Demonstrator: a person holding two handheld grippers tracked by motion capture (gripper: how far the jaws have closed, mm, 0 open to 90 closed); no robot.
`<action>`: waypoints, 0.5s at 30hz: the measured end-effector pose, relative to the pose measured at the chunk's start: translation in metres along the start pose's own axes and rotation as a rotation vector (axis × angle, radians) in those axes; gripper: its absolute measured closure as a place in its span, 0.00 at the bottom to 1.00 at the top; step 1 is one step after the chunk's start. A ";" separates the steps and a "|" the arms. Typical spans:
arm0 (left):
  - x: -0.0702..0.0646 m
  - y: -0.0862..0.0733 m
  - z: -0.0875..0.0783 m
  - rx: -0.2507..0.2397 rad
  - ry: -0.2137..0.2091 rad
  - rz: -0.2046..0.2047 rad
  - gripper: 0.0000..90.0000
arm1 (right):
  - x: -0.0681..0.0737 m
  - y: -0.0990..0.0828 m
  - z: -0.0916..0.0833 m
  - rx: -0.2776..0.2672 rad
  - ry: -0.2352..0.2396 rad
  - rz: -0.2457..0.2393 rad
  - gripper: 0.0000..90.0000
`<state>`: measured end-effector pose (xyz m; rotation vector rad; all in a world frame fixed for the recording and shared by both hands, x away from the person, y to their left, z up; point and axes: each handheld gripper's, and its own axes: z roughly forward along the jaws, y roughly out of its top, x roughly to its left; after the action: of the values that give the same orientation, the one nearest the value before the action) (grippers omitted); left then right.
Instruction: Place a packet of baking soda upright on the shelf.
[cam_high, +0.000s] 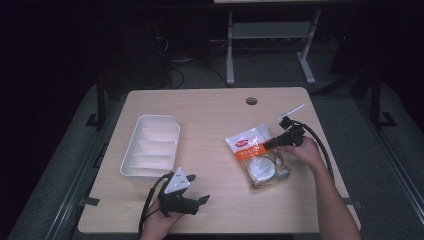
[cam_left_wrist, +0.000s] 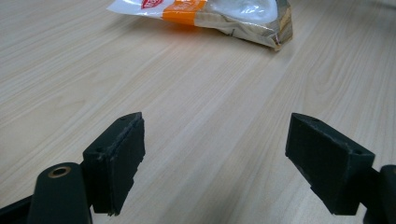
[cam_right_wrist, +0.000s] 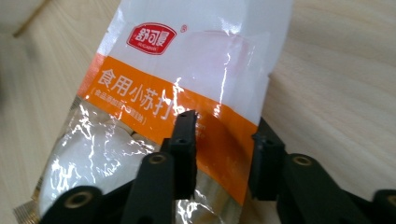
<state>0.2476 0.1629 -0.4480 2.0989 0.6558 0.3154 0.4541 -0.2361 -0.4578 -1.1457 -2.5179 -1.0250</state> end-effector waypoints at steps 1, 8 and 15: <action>0.000 0.000 0.000 0.000 0.000 0.000 0.21 | 0.000 0.000 0.000 0.000 0.000 0.000 0.83; 0.000 0.000 -0.001 -0.007 -0.012 -0.016 0.21 | 0.012 0.000 -0.017 -0.043 0.010 -0.060 1.00; -0.001 0.001 0.000 -0.015 -0.025 -0.030 0.21 | 0.033 -0.006 -0.043 -0.113 0.013 -0.128 1.00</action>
<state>0.2467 0.1618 -0.4471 2.0730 0.6674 0.2756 0.4227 -0.2473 -0.4146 -1.0132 -2.5806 -1.2162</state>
